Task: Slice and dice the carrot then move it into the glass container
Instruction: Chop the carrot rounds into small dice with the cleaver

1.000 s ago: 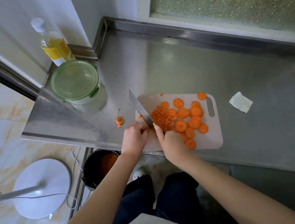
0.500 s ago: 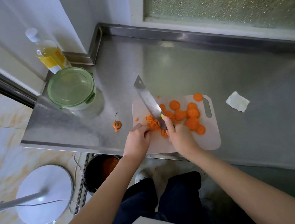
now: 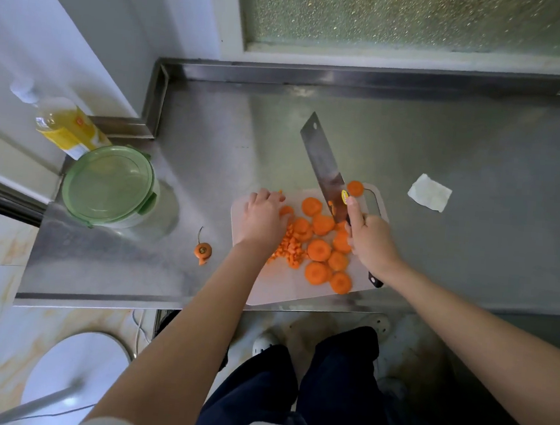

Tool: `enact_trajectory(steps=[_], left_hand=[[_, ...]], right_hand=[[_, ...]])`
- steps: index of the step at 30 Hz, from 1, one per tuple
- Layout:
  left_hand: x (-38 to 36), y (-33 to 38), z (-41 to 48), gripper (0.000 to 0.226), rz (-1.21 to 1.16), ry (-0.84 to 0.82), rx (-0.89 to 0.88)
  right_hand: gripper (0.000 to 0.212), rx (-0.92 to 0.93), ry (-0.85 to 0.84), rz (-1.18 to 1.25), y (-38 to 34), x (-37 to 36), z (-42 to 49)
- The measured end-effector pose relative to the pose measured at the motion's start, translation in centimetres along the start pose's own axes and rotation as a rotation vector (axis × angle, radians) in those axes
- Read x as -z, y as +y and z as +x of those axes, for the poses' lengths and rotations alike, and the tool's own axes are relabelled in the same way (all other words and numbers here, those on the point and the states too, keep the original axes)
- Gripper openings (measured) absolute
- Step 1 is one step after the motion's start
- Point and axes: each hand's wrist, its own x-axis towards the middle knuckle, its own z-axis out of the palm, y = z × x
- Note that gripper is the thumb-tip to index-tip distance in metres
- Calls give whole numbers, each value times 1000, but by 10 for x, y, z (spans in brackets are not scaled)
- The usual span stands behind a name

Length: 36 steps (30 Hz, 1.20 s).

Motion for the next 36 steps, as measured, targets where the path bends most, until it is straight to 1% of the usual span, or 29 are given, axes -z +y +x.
enact_trajectory(steps=[3,7,10,12,14,16,18,22,25,30,33,36], left_hand=[[0,7,9,33,72,-76,41],[-1,12,16,28,92,-130,76],[5,14,17,24,-19,-150,109],[8,12,21,14,-145,-149,127],[12,12,23,12,-214,-173,99],[8,11,24,16,-239,-256,40],[1,13,22,9,-186,-323,17],[-7,15,18,26,-61,-287,-19],[-9,18,15,39,35,-313,-42],[-8,22,16,47,173,-354,-69],[-6,21,14,45,146,-372,-82],[-7,17,8,34,7,-337,-63]], right_hand=[[62,-11,2,37,4,2,6],[60,1,5,48,9,3,8],[59,10,-1,48,11,3,7],[60,3,-9,48,13,4,7],[63,-15,-11,50,15,5,7],[65,-27,-2,55,17,6,8],[65,-28,2,55,18,6,8],[65,-27,11,57,19,6,8],[64,-33,2,76,20,4,7],[63,-26,-8,88,17,3,4],[63,-12,-15,79,16,4,1],[64,-12,-16,67,16,5,-1]])
